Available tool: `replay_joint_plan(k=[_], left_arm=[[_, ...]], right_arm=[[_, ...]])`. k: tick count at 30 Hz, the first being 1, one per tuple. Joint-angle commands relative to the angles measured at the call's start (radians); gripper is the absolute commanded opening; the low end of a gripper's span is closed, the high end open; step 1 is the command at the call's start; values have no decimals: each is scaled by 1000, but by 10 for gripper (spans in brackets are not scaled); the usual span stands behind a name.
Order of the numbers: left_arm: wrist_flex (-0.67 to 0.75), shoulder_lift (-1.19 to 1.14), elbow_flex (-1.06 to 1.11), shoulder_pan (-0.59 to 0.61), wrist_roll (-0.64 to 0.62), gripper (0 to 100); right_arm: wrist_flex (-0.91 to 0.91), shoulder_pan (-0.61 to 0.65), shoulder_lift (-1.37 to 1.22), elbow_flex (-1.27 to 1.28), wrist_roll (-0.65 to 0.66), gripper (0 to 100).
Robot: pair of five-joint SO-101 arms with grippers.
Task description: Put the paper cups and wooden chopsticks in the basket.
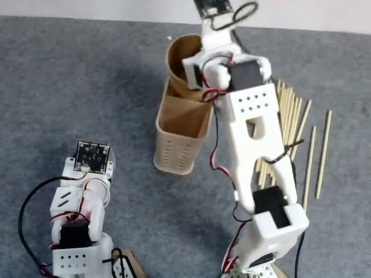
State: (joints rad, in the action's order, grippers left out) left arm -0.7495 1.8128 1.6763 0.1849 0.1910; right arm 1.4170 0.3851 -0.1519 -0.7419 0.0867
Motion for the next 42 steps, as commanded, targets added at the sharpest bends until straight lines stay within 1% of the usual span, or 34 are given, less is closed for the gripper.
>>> replay_joint_plan(k=[1,3,5,9,11,13,16,19,23,31,36,38,42], left_arm=[[15,7,16,-16,-8,158],[15,5,16,-18,-8,158],[15,5,16,-18,-8,158],[15,5,18,-42,-8,158],[15,5,18,-39,-8,158],[15,5,18,-38,-8,158],[15,5,18,-38,-8,158],[15,5,18,-38,-8,158],[15,5,18,-41,-8,158],[15,4,18,-42,-8,158],[15,4,18,-42,-8,158],[15,4,18,-42,-8,158],[15,4,18,-44,-8,158]], right_arm=[[139,-51,24,-351,-2,217],[202,-82,22,-492,-2,217],[251,-119,18,-568,-2,217],[305,-196,15,-558,-2,217],[315,-242,-7,-470,0,217],[302,-275,-58,-349,11,217],[249,-294,-162,-174,71,217],[177,-340,-259,-58,78,217],[96,-383,-377,-30,84,217],[73,-421,-588,-41,84,217],[38,-515,-625,-41,86,217],[31,-552,-624,-41,110,217],[39,-564,-593,-41,120,217]])
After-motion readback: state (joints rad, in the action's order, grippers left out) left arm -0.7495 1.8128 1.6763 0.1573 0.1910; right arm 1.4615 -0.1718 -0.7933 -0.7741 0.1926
